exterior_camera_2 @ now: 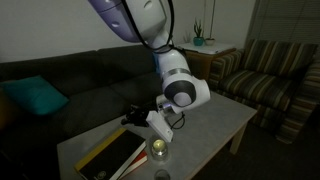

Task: Place the lid of the silver container on the table, open the black book, then close the container

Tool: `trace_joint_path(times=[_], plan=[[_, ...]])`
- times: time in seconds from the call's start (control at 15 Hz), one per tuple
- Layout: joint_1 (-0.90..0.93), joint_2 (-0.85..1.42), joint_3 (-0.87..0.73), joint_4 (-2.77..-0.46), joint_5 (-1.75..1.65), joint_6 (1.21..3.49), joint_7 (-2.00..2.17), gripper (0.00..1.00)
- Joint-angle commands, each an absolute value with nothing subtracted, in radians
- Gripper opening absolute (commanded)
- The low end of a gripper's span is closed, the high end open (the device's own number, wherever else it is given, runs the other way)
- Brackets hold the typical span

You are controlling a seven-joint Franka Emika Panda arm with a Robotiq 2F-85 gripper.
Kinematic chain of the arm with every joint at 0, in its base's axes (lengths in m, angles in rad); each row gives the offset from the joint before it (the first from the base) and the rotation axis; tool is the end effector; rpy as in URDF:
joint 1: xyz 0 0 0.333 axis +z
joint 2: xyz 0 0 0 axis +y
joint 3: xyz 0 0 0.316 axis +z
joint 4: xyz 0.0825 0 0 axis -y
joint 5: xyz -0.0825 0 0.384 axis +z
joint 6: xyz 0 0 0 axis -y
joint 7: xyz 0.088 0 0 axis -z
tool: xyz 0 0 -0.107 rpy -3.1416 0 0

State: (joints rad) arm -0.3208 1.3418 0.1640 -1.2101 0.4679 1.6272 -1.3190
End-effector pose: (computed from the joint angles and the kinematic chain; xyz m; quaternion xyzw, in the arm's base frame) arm 0.5939 -0.0580 -0.0632 -0.7801 -0.3527 0.1123 0.5044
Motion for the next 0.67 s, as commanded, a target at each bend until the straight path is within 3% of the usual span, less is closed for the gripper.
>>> trace_joint_path(times=[0.0,0.6], plan=[[-0.273,1.275,0.115,-1.304,0.465,1.756,-1.194,0.0],[-0.154,1.225,-0.007,-1.393,0.424,1.919,-0.916,0.0]])
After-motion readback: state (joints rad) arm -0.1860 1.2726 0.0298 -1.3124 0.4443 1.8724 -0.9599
